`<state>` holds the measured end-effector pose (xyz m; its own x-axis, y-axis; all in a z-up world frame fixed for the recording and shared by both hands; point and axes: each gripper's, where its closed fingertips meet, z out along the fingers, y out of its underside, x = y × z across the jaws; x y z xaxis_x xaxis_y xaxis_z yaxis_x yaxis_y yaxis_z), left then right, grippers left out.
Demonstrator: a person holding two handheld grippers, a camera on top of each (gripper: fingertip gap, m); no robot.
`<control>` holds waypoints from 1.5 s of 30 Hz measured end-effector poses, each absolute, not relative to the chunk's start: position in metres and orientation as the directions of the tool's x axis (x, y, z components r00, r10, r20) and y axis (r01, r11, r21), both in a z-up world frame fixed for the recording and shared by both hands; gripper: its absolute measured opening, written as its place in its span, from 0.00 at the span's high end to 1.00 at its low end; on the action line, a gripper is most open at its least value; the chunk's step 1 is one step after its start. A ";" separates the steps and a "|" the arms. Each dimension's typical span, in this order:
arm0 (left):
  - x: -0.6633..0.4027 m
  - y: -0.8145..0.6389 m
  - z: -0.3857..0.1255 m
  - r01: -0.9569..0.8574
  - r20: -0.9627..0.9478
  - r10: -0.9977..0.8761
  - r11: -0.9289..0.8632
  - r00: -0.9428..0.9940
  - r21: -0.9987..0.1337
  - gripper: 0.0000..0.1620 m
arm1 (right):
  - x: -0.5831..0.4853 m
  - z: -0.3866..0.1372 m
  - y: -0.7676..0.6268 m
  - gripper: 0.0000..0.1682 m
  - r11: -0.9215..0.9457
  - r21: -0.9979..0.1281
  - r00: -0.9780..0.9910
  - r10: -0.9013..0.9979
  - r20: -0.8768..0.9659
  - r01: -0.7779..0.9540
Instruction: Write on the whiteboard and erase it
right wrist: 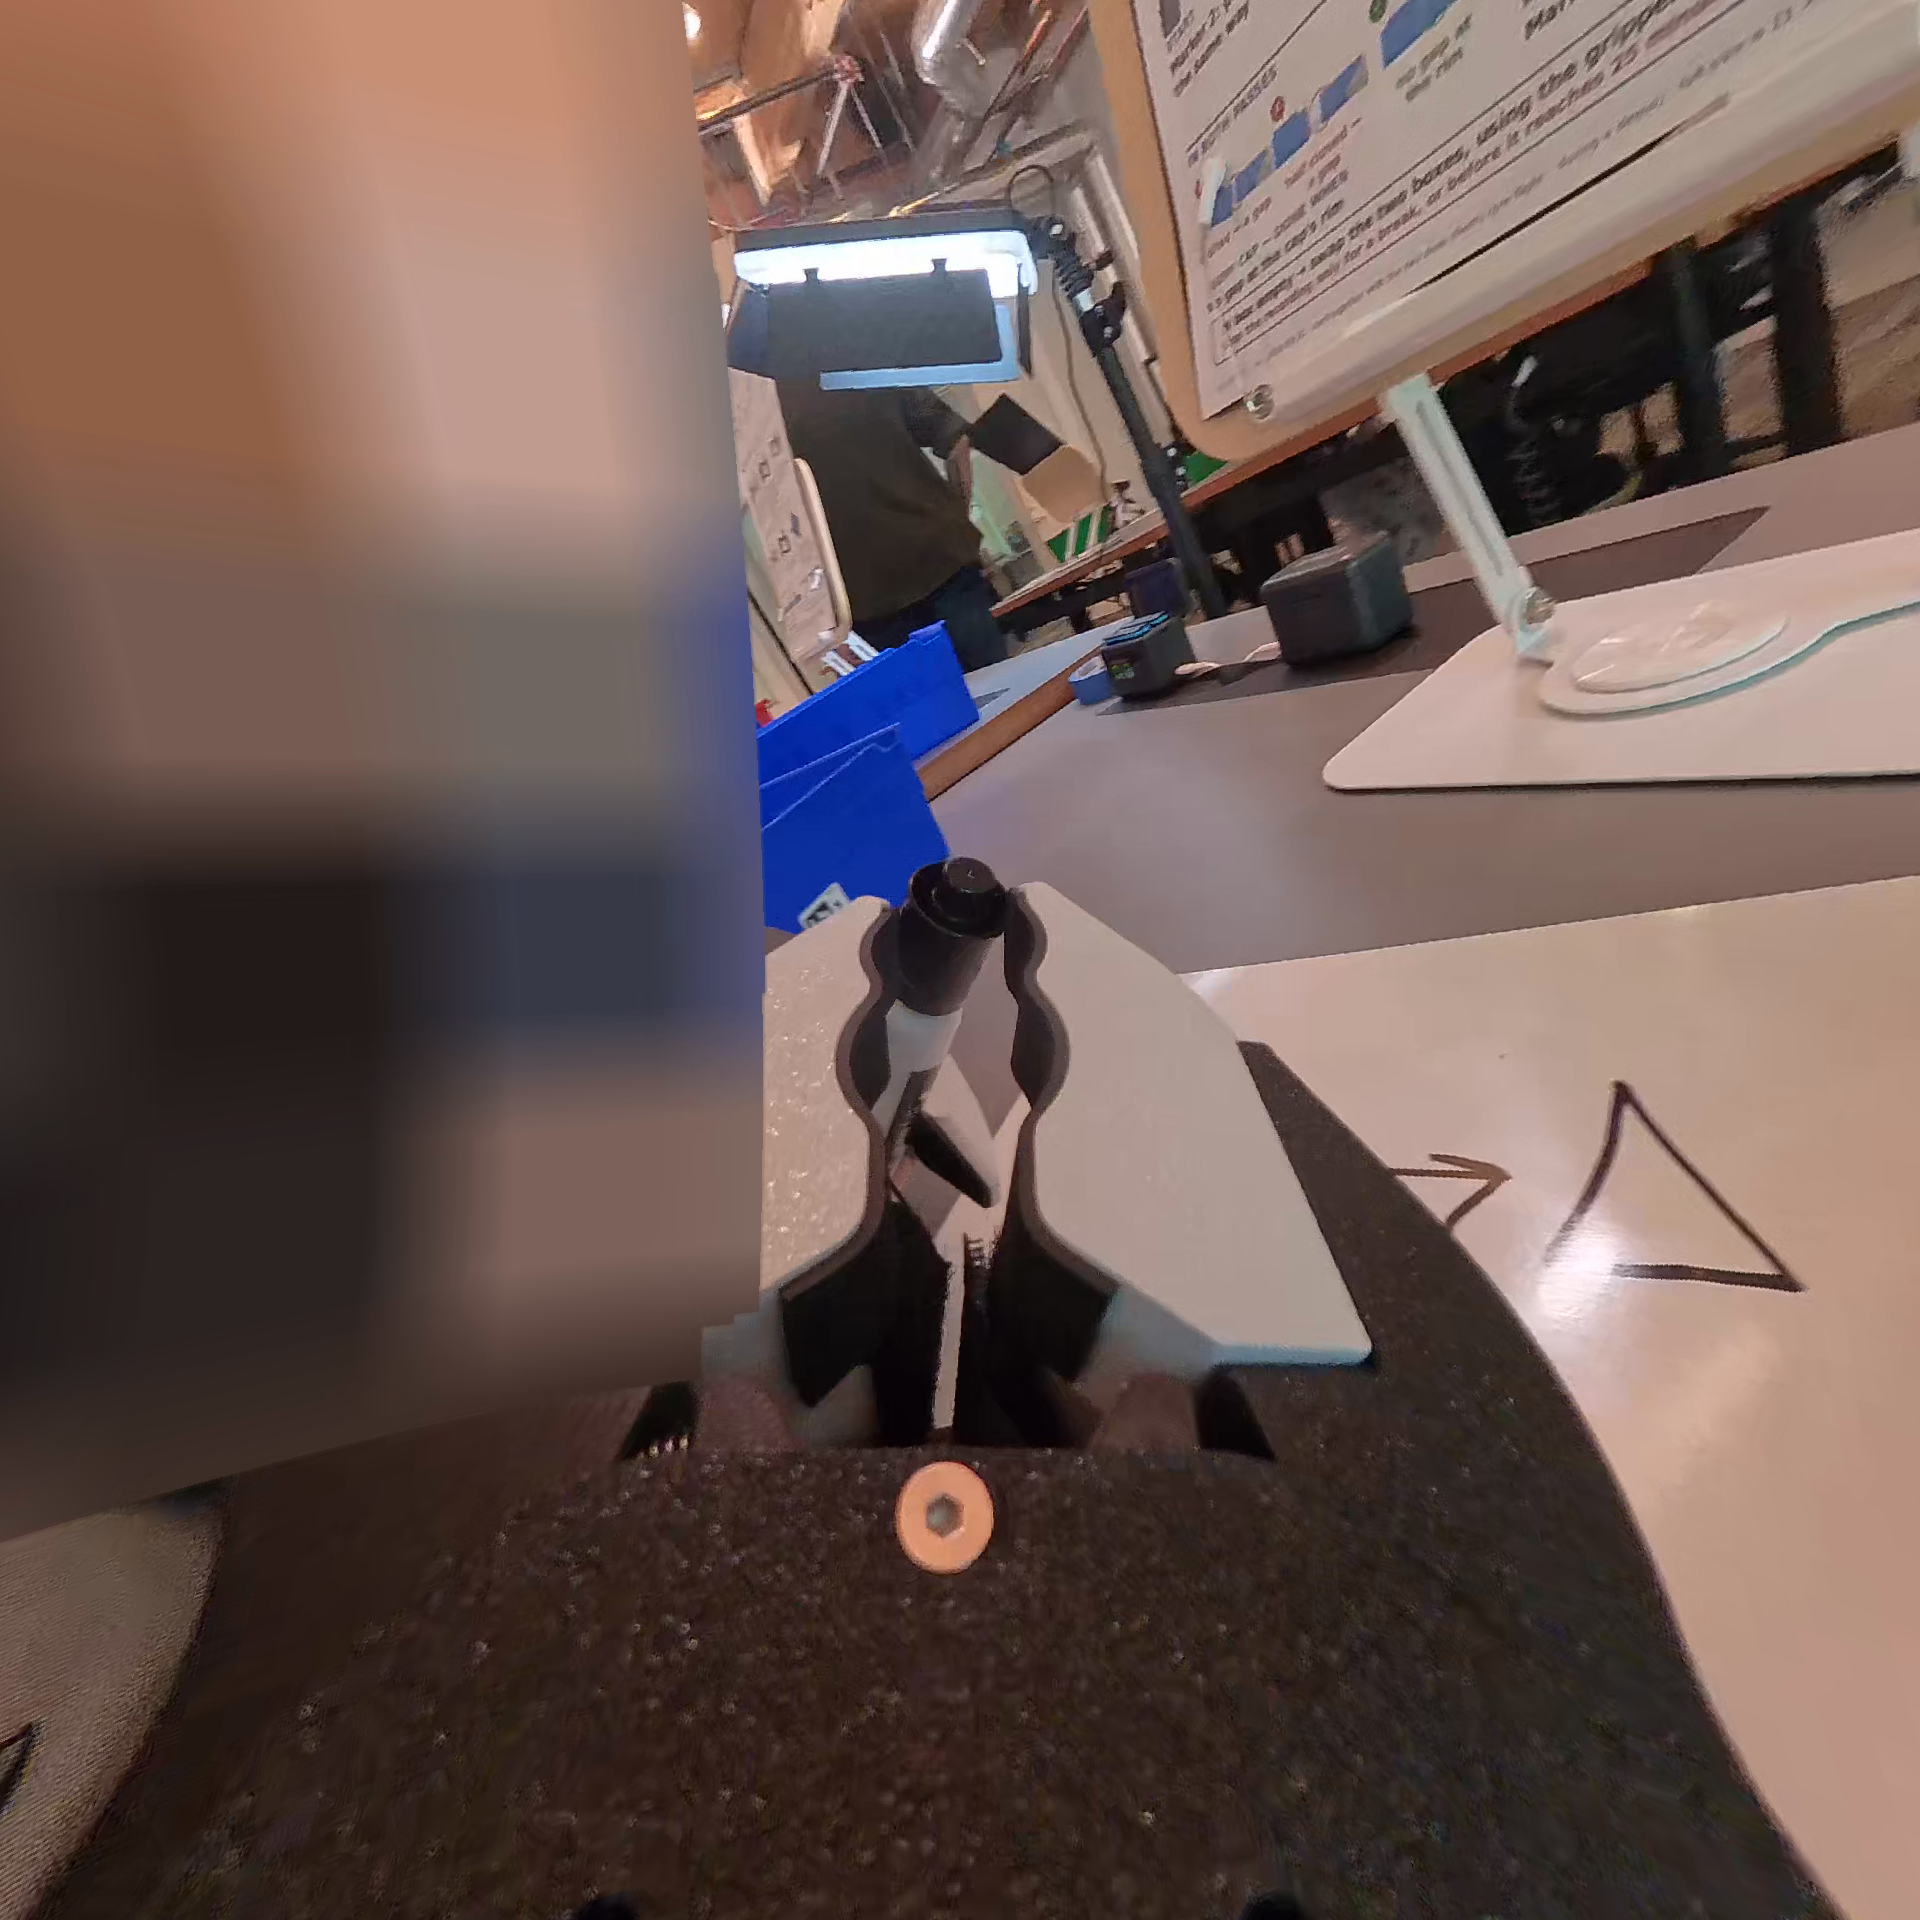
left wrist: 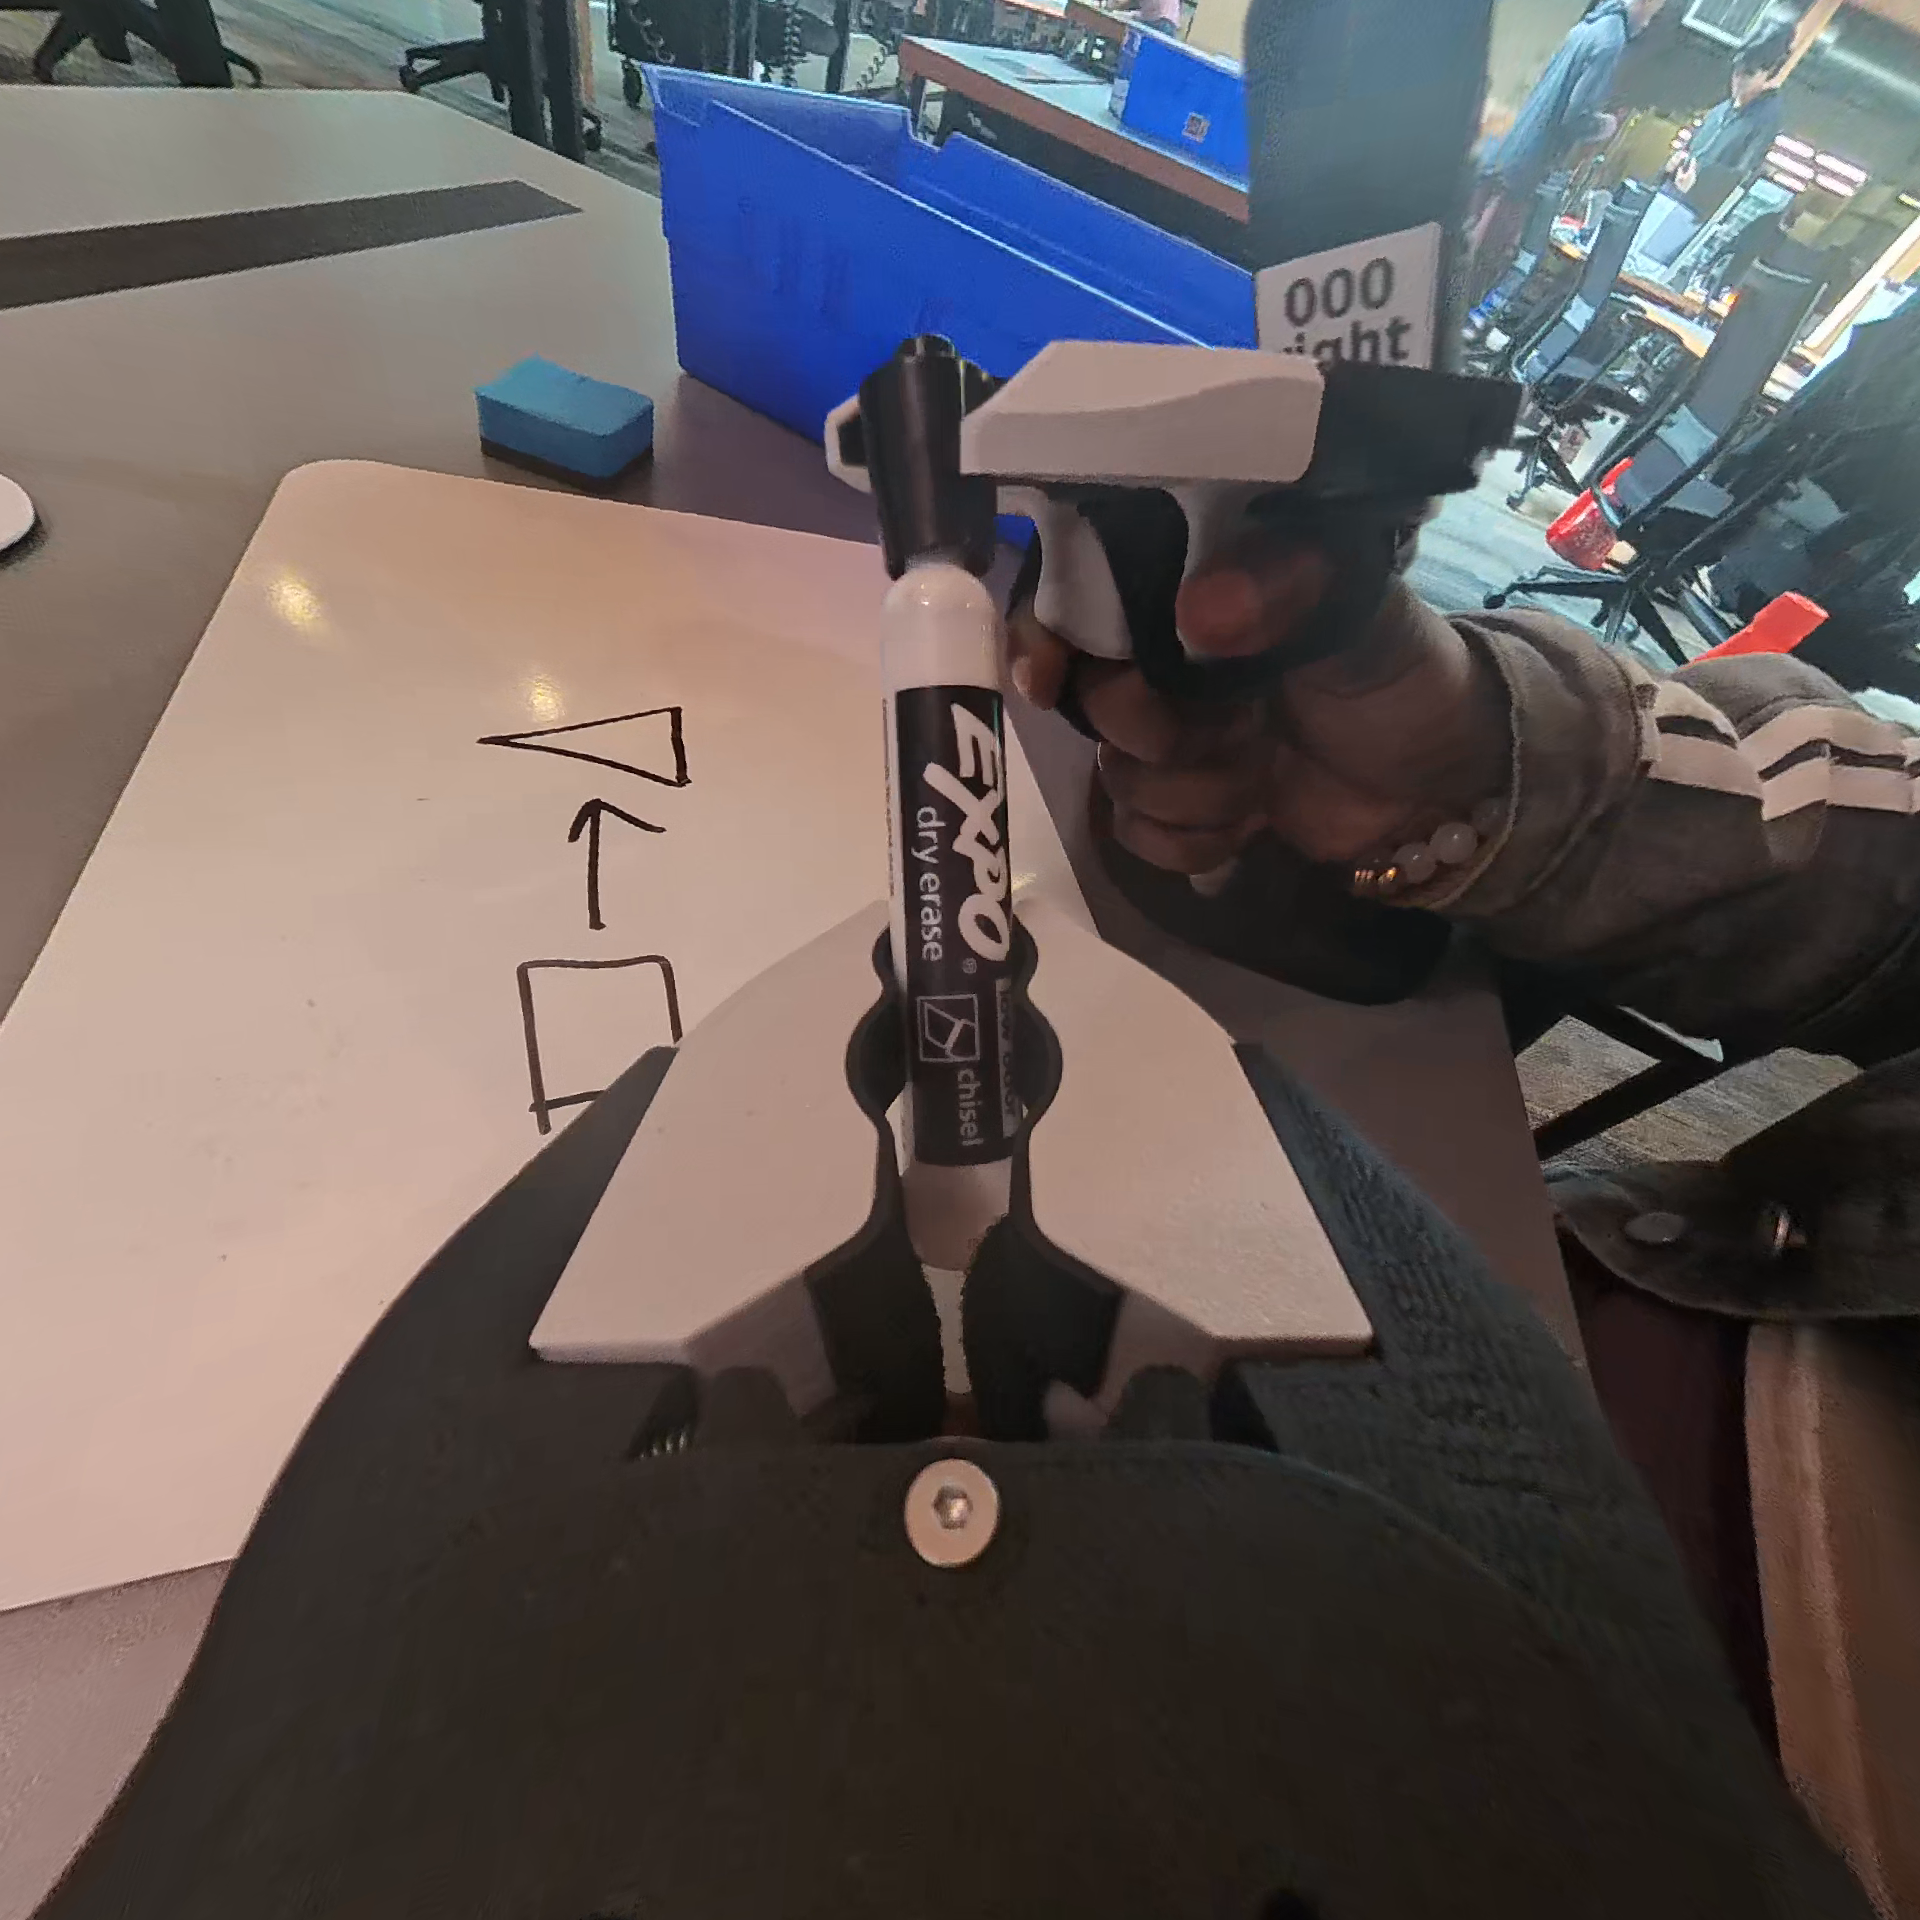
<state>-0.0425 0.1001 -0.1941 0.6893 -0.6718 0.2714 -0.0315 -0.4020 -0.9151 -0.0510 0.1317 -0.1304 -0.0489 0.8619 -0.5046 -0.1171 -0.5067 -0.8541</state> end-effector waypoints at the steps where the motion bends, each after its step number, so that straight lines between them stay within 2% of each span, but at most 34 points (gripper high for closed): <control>1: -0.042 0.099 -0.194 -0.036 0.266 -0.678 -0.397 0.685 -0.917 0.92 | -0.050 -0.130 0.130 0.88 -0.524 -0.844 -0.070 0.851 -0.520 -0.115; 11: -0.040 0.098 -0.194 -0.049 0.262 -0.694 -0.394 0.671 -0.918 0.91 | -0.050 -0.130 0.127 0.88 -0.458 -0.882 -0.042 0.889 -0.457 -0.112; 13: -0.039 0.099 -0.190 -0.053 0.232 -0.711 -0.355 0.664 -0.933 0.91 | -0.046 -0.122 0.125 0.88 -0.351 -0.928 -0.029 0.936 -0.350 -0.124; 14: -0.040 0.103 -0.183 -0.035 0.207 -0.704 -0.314 0.680 -0.949 0.91 | -0.044 -0.117 0.122 0.84 -0.292 -0.949 -0.034 0.957 -0.290 -0.119; 15: -0.040 0.103 -0.179 -0.018 0.210 -0.708 -0.300 0.674 -0.954 0.91 | -0.042 -0.112 0.119 0.66 -0.219 -0.969 -0.028 0.976 -0.217 -0.116; 16: -0.040 0.101 -0.178 -0.012 0.235 -0.718 -0.320 0.655 -0.947 0.91 | -0.038 -0.107 0.114 0.60 -0.108 -0.986 -0.020 0.994 -0.107 -0.123; 19: -0.051 0.104 -0.175 0.046 0.273 -0.684 -0.331 0.676 -0.943 0.90 | -0.024 -0.093 0.098 0.58 0.315 -0.939 0.071 0.949 0.308 -0.140; 21: -0.053 0.105 -0.171 0.080 0.299 -0.683 -0.332 0.667 -0.940 0.90 | -0.019 -0.097 0.091 0.57 0.493 -0.868 0.096 0.868 0.486 -0.057; 25: -0.050 0.103 -0.166 0.116 0.333 -0.692 -0.342 0.641 -0.933 0.90 | -0.011 -0.108 0.088 0.59 0.672 -0.730 0.084 0.726 0.683 0.129; 27: -0.048 0.102 -0.168 0.115 0.339 -0.695 -0.350 0.634 -0.930 0.90 | -0.005 -0.101 0.090 0.65 0.707 -0.688 0.134 0.675 0.726 0.162; 29: -0.047 0.102 -0.169 0.112 0.342 -0.696 -0.354 0.631 -0.928 0.90 | 0.000 -0.094 0.095 0.73 0.634 -0.756 0.200 0.729 0.655 0.163; 31: -0.046 0.101 -0.169 0.109 0.344 -0.696 -0.359 0.630 -0.927 0.90 | 0.000 -0.093 0.093 0.78 0.466 -0.877 0.198 0.855 0.480 0.114; 32: -0.046 0.101 -0.170 0.107 0.342 -0.695 -0.359 0.633 -0.927 0.90 | -0.001 -0.093 0.085 0.83 0.358 -0.931 0.148 0.919 0.364 0.066; 33: -0.047 0.102 -0.170 0.105 0.337 -0.692 -0.356 0.638 -0.929 0.90 | -0.003 -0.093 0.071 0.93 0.228 -0.974 0.037 0.973 0.228 0.005; 34: -0.047 0.102 -0.169 0.106 0.334 -0.689 -0.352 0.642 -0.930 0.90 | -0.002 -0.090 0.050 0.95 0.066 -0.997 -0.136 0.988 0.073 -0.051; 35: -0.048 0.102 -0.168 0.109 0.334 -0.688 -0.349 0.644 -0.931 0.90 | 0.004 -0.083 0.026 0.95 -0.124 -0.989 -0.361 0.928 -0.087 -0.081; 36: -0.048 0.102 -0.167 0.115 0.336 -0.689 -0.347 0.642 -0.931 0.90 | 0.018 -0.070 0.004 0.95 -0.328 -0.942 -0.601 0.768 -0.222 -0.072; 37: -0.049 0.102 -0.165 0.121 0.340 -0.690 -0.346 0.640 -0.930 0.90 | 0.040 -0.054 -0.010 0.95 -0.509 -0.861 -0.798 0.528 -0.291 -0.023; 39: -0.049 0.102 -0.164 0.126 0.342 -0.690 -0.344 0.638 -0.930 0.90 | 0.081 -0.032 -0.012 0.92 -0.706 -0.703 -0.971 0.096 -0.218 0.087; 41: -0.048 0.101 -0.166 0.111 0.333 -0.695 -0.345 0.637 -0.932 0.90 | 0.091 -0.040 -0.023 0.90 -0.683 -0.713 -0.984 -0.045 -0.174 0.158; 44: -0.044 0.099 -0.169 0.084 0.319 -0.705 -0.348 0.634 -0.934 0.90 | 0.087 -0.050 -0.054 0.77 -0.552 -0.815 -0.983 -0.059 -0.172 0.176; 45: -0.042 0.099 -0.171 0.075 0.315 -0.708 -0.349 0.632 -0.934 0.90 | 0.093 -0.047 -0.059 0.77 -0.542 -0.823 -0.985 -0.105 -0.135 0.170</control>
<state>-0.0421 0.0987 -0.1706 0.6318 -0.7082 0.3151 0.0745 -0.3491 -0.9341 0.0934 -0.0592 -0.0469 -0.9853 -0.1050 -0.1349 0.1704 -0.5419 -0.8230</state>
